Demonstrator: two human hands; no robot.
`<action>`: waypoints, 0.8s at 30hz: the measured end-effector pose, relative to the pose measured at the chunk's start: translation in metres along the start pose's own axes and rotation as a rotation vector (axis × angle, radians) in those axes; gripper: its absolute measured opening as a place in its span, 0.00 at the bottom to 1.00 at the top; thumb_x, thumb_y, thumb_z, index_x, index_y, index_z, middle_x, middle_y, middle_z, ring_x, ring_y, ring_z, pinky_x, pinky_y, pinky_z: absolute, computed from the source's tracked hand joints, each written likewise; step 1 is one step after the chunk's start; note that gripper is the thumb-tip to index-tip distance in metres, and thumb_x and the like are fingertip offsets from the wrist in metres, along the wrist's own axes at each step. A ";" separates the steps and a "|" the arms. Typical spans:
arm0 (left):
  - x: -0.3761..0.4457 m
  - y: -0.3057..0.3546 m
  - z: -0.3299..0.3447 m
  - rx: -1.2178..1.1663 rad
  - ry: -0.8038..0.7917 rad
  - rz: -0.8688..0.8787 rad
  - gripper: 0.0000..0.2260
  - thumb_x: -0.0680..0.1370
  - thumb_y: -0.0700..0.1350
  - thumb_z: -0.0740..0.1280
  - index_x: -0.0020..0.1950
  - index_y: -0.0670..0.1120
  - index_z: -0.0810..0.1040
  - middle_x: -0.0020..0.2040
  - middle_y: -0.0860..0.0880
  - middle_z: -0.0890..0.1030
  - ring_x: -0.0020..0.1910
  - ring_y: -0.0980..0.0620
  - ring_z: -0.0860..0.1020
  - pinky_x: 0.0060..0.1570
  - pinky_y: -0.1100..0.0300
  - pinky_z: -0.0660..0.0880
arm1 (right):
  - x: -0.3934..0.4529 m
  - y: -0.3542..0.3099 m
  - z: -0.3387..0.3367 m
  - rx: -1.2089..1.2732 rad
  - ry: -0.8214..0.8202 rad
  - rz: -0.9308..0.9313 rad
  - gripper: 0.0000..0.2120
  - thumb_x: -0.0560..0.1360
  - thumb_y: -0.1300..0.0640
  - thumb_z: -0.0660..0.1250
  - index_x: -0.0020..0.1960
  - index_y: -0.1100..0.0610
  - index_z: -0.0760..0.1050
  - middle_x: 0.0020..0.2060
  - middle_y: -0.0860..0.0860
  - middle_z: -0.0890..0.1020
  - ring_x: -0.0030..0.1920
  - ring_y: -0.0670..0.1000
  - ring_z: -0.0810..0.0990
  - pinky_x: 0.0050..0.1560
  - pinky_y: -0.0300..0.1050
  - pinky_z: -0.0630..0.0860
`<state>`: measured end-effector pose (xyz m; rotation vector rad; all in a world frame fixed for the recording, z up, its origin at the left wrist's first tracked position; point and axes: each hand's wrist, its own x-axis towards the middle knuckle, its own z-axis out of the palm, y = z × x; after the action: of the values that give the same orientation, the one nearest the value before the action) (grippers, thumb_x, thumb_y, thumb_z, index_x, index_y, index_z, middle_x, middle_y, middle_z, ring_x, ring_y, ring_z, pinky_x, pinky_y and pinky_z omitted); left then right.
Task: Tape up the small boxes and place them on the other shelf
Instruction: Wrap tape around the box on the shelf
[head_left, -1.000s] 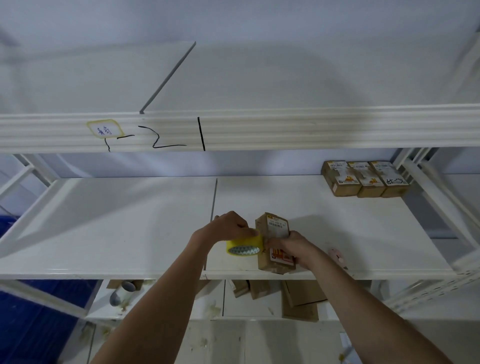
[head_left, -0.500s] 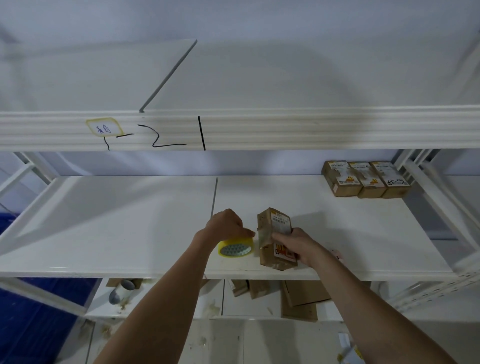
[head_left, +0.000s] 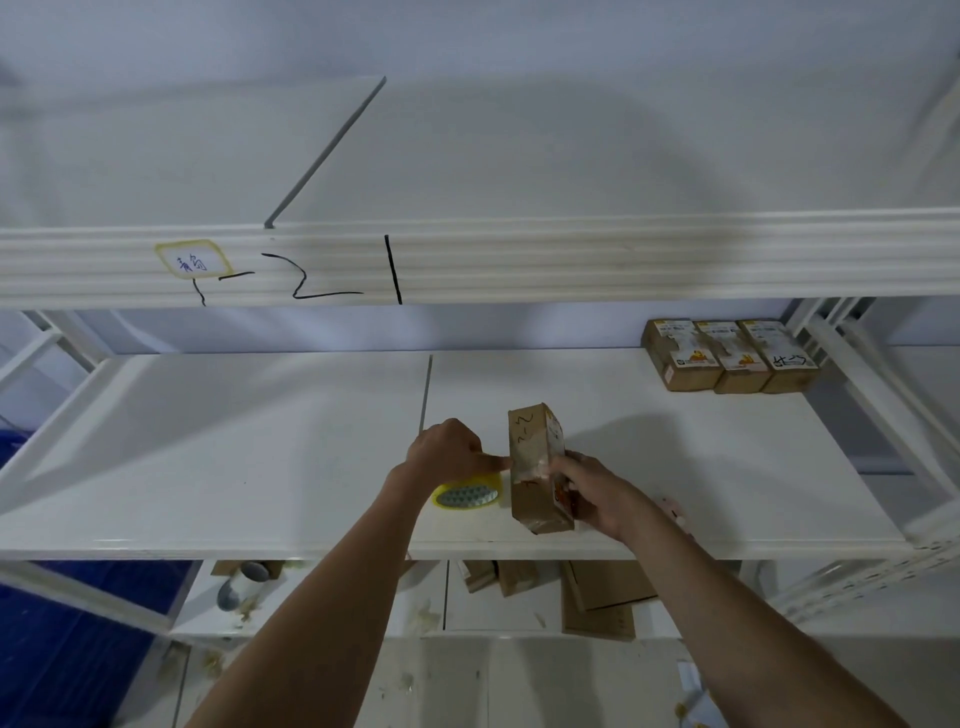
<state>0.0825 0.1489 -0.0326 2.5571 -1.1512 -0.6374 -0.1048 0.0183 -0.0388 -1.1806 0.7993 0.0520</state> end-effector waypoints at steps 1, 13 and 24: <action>0.001 0.001 -0.002 -0.013 0.015 0.004 0.24 0.69 0.72 0.69 0.39 0.51 0.82 0.37 0.52 0.80 0.41 0.51 0.81 0.41 0.57 0.78 | -0.003 -0.001 0.001 0.046 -0.025 0.000 0.19 0.79 0.57 0.66 0.69 0.59 0.73 0.47 0.56 0.85 0.48 0.54 0.84 0.45 0.47 0.80; 0.003 0.007 -0.007 -0.053 -0.019 0.019 0.24 0.66 0.72 0.72 0.37 0.51 0.80 0.35 0.53 0.79 0.38 0.52 0.80 0.38 0.60 0.76 | 0.006 -0.003 0.011 -0.087 0.030 -0.028 0.25 0.69 0.49 0.79 0.63 0.56 0.79 0.50 0.53 0.87 0.52 0.55 0.85 0.55 0.53 0.82; -0.009 -0.008 0.001 -0.220 -0.123 0.009 0.20 0.70 0.64 0.74 0.40 0.46 0.83 0.39 0.47 0.81 0.44 0.47 0.83 0.44 0.53 0.80 | 0.008 0.005 0.000 -0.095 0.030 0.092 0.20 0.73 0.55 0.76 0.62 0.61 0.79 0.51 0.57 0.86 0.52 0.57 0.85 0.50 0.49 0.82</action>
<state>0.0823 0.1609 -0.0346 2.3547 -1.0645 -0.8785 -0.1009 0.0177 -0.0481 -1.2362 0.8850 0.1500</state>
